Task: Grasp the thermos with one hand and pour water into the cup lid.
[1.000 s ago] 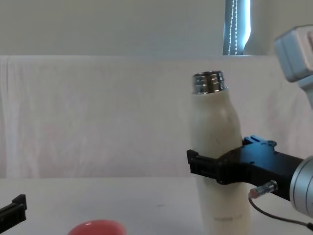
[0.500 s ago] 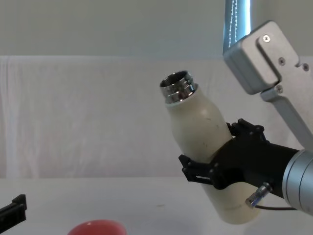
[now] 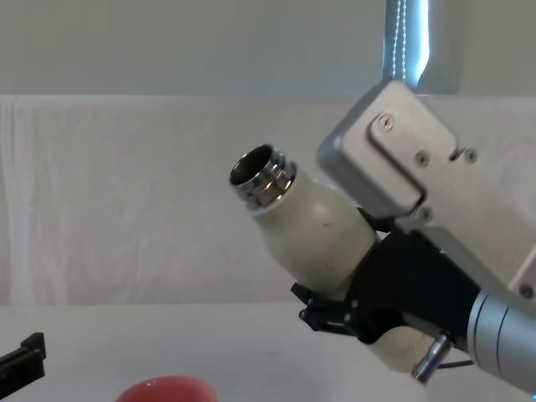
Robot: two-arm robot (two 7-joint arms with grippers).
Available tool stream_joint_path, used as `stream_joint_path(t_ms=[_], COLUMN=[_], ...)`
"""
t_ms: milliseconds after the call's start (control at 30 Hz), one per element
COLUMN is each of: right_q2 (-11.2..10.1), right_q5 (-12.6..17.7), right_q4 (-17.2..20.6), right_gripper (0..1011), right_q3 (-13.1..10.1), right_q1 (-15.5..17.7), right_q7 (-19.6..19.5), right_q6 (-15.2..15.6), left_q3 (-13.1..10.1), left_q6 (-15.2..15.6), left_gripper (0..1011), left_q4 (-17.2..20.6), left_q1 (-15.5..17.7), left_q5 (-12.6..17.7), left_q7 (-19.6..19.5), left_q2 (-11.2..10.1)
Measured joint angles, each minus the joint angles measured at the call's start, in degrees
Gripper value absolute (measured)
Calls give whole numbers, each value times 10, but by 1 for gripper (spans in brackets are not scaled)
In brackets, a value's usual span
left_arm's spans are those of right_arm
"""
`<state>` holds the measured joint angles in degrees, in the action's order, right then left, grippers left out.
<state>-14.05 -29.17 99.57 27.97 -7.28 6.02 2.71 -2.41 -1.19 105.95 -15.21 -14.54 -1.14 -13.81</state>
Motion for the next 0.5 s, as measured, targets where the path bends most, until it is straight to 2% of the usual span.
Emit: stream_joint_path(t_ms=[33, 267, 500], right_q2=[0, -1, 0], right_q5=[0, -60, -101], right_q4=[0, -3, -5], right_gripper=[960, 960, 960], right_q3=[0, 15, 24], right_q1=[0, 6, 9], right_q7=[0, -13, -18], right_q6=[0, -4, -3], left_q3=[0, 0, 0], left_q6=[0, 0, 0], left_gripper=[1001, 1001, 1001], left_q4=[0, 0, 0], left_q1=[0, 0, 0], left_q5=[0, 0, 0], left_q7=[0, 0, 0], left_q2=[0, 0, 0])
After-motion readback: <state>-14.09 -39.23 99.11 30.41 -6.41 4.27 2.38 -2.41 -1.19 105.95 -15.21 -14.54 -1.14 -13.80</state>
